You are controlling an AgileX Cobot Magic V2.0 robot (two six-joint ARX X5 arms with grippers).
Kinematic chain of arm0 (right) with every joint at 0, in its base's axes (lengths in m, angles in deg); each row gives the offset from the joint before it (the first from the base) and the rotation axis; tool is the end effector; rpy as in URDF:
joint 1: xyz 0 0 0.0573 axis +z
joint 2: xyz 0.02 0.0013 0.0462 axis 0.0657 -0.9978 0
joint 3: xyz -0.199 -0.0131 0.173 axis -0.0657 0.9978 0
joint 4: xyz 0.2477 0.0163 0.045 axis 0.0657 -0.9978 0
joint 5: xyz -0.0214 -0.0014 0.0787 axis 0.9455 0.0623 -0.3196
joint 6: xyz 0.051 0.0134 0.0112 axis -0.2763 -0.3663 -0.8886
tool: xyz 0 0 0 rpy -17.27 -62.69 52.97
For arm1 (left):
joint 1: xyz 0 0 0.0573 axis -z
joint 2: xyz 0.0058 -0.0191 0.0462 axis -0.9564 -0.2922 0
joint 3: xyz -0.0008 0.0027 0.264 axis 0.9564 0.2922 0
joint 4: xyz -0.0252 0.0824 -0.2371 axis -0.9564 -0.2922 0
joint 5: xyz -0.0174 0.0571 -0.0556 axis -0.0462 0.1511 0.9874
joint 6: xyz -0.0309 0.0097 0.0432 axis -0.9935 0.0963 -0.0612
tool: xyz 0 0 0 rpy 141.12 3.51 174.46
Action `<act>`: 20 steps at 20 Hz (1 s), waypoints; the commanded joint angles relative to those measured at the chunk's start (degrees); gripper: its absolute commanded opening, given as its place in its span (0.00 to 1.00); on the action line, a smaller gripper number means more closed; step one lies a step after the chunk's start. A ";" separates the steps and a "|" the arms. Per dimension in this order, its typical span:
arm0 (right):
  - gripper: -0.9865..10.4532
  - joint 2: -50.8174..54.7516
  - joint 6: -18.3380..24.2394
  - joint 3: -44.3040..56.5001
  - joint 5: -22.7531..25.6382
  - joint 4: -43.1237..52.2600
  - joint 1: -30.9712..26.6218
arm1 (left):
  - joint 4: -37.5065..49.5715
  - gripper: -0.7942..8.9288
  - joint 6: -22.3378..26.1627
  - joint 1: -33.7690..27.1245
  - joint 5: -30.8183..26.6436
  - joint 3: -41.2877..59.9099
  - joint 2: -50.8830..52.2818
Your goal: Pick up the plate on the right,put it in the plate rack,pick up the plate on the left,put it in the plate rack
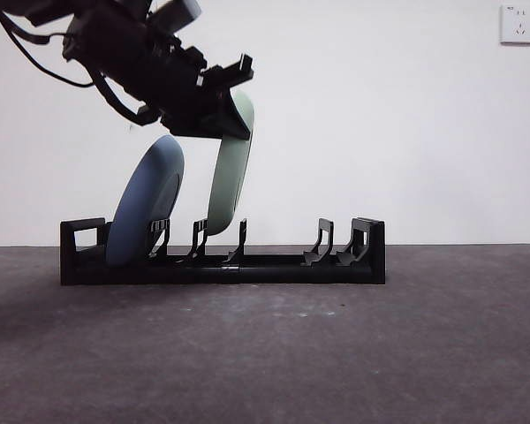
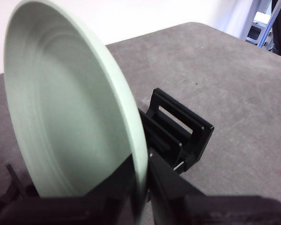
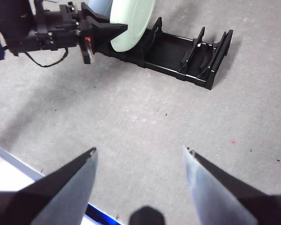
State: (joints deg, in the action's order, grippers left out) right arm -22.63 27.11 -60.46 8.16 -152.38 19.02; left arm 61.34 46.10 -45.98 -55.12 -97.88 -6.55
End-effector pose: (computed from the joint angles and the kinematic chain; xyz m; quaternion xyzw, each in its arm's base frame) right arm 0.1277 0.0602 0.4620 -0.0228 0.3700 0.2745 0.8872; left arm 0.3336 -0.1770 0.2553 0.0111 0.1605 -0.3290 0.9305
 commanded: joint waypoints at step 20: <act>0.36 0.00 2.19 2.43 0.22 -1.18 0.07 | -2.47 0.21 0.90 -0.46 -1.01 -0.02 -6.80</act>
State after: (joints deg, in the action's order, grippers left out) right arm -22.63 28.62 -58.53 8.36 -152.38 19.02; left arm 59.13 47.63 -46.49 -56.39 -98.36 -12.08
